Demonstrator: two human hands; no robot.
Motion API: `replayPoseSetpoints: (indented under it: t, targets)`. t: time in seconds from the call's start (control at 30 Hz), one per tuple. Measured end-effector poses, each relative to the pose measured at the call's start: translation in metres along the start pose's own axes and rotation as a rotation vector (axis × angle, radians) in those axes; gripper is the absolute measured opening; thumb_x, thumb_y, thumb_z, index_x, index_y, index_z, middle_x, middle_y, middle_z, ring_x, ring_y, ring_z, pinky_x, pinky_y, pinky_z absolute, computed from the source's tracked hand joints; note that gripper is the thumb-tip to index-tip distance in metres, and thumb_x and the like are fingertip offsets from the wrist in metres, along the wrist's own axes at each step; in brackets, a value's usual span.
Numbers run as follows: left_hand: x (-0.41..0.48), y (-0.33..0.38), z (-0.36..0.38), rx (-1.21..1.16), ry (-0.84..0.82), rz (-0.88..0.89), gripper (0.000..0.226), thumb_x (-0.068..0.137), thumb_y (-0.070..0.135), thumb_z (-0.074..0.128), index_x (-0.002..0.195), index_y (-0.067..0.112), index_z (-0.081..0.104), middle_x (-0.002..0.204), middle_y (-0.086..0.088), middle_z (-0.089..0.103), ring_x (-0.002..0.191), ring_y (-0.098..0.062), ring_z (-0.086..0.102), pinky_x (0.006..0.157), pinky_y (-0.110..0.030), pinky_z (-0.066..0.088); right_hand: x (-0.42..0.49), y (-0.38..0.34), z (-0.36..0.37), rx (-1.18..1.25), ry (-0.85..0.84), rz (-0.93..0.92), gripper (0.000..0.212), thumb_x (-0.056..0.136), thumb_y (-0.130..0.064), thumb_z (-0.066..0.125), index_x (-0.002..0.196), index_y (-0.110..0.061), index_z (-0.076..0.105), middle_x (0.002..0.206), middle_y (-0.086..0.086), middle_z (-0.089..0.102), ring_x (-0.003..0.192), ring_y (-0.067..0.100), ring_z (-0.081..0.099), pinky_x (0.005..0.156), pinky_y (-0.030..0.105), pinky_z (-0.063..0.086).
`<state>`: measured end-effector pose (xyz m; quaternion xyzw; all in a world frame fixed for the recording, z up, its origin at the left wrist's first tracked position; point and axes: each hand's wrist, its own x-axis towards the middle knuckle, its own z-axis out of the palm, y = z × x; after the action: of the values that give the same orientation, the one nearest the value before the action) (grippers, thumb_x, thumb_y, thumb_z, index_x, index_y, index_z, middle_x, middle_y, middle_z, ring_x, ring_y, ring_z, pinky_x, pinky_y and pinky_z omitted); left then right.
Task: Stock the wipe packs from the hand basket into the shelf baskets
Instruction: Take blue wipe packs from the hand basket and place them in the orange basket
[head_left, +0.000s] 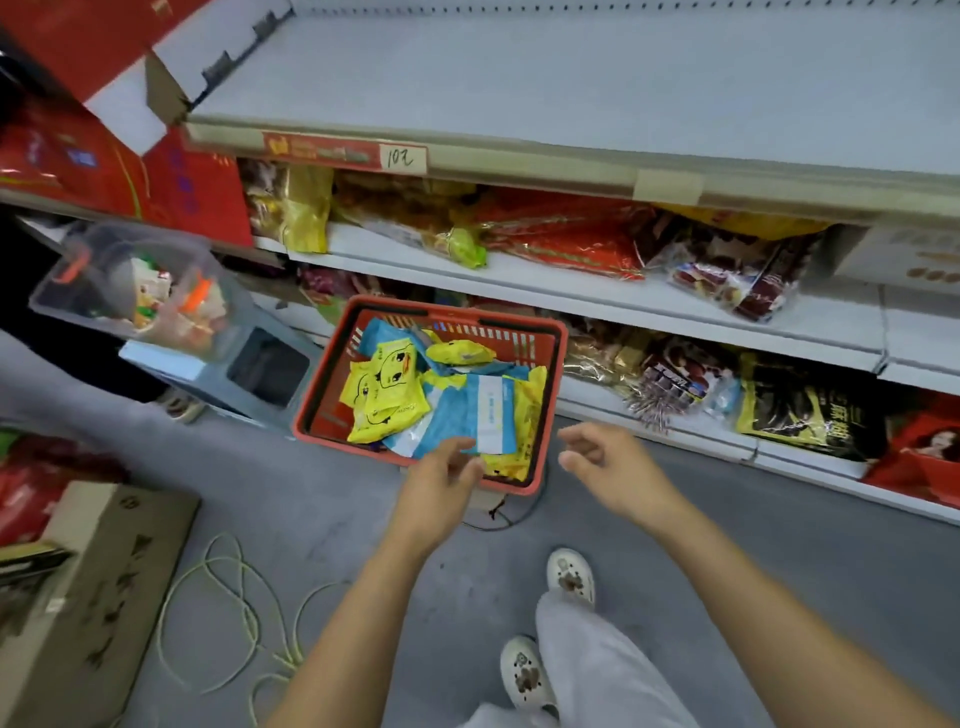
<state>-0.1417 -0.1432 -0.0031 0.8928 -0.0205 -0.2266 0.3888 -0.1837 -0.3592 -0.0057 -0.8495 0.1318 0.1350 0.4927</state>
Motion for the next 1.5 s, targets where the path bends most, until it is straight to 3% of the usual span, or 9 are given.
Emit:
replayPoseSetpoints:
  t: [0.13,0.27,0.57,0.7,0.9,1.07,1.23,1.37,1.5]
  targets:
    - [0.056,-0.024,-0.004,-0.088,0.067,-0.164,0.033,0.097,0.022,0.056,0.128,0.011,0.056,0.113,-0.004,0.065,0.095,-0.014,0.059,0.074,-0.019,0.044,0.060,-0.007,0.031,-0.001,-0.100,0.073,0.032,0.089,-0.013,0.063,0.120,-0.010,0.062,0.111,0.006,0.066,0.099,0.017,0.062,0.089,0.028,0.048]
    - [0.109,-0.055,0.004,-0.002,0.107,-0.275,0.041,0.094,0.018,0.060,0.133,0.007,0.054,0.130,-0.011,0.060,0.116,-0.022,0.057,0.098,-0.031,0.043,0.115,-0.005,0.066,-0.035,-0.139,0.239,0.047,0.090,-0.019,0.062,0.134,-0.010,0.048,0.121,0.012,0.059,0.111,0.026,0.058,0.093,0.036,0.047]
    - [0.159,-0.080,0.035,0.672,0.072,-0.142,0.056,0.087,0.047,0.062,0.131,0.019,0.042,0.124,-0.003,0.049,0.116,-0.024,0.050,0.094,-0.038,0.041,0.184,0.012,0.122,-0.420,-0.026,0.437,0.078,0.086,-0.046,0.062,0.138,-0.004,0.021,0.124,0.018,0.057,0.113,0.036,0.058,0.080,0.040,0.047]
    - [0.165,-0.082,0.036,0.330,0.051,-0.267,0.053,0.080,0.031,0.076,0.121,0.012,0.049,0.120,-0.006,0.060,0.111,-0.028,0.057,0.092,-0.040,0.046,0.186,0.014,0.129,-0.230,0.051,0.511,0.072,0.080,-0.034,0.074,0.131,-0.004,0.033,0.121,0.015,0.061,0.109,0.036,0.060,0.084,0.041,0.050]
    - [0.148,-0.065,0.015,-0.045,0.075,-0.302,0.017,0.088,0.022,0.066,0.098,0.011,0.057,0.094,-0.007,0.063,0.086,-0.025,0.061,0.070,-0.032,0.048,0.156,0.014,0.101,0.214,0.135,0.403,0.018,0.082,-0.021,0.072,0.096,-0.016,0.063,0.101,0.006,0.070,0.087,0.025,0.066,0.077,0.034,0.053]
    - [0.099,-0.029,0.004,-0.493,0.167,-0.297,0.017,0.095,0.011,0.057,0.109,0.012,0.048,0.108,-0.010,0.063,0.088,-0.021,0.062,0.072,-0.033,0.055,0.099,-0.007,0.049,0.370,-0.008,0.242,0.013,0.084,-0.012,0.071,0.094,-0.015,0.063,0.089,0.002,0.069,0.068,0.009,0.064,0.056,0.019,0.049]
    - [0.040,0.020,0.001,-0.915,0.056,-0.254,0.022,0.098,0.013,0.053,0.120,0.013,0.058,0.102,-0.002,0.072,0.076,-0.011,0.070,0.058,-0.024,0.056,0.024,-0.026,-0.008,0.384,-0.213,0.170,0.022,0.078,-0.014,0.077,0.098,-0.008,0.071,0.081,0.001,0.073,0.067,0.009,0.065,0.062,0.020,0.051]
    - [0.008,0.061,0.005,-0.787,-0.130,-0.159,0.035,0.081,0.041,0.072,0.106,0.016,0.068,0.099,-0.007,0.075,0.088,-0.025,0.073,0.077,-0.041,0.059,-0.022,-0.039,-0.042,0.302,-0.249,0.154,0.017,0.075,-0.022,0.080,0.088,-0.013,0.075,0.079,-0.002,0.074,0.068,0.005,0.066,0.059,0.016,0.049]
    - [-0.014,0.099,0.022,-0.721,-0.079,-0.043,0.016,0.086,0.024,0.072,0.093,0.010,0.070,0.076,-0.002,0.075,0.063,-0.011,0.069,0.052,-0.022,0.054,-0.054,-0.035,-0.072,0.382,-0.061,0.149,0.010,0.074,-0.017,0.080,0.079,-0.013,0.072,0.070,-0.004,0.072,0.061,0.007,0.064,0.054,0.015,0.048]
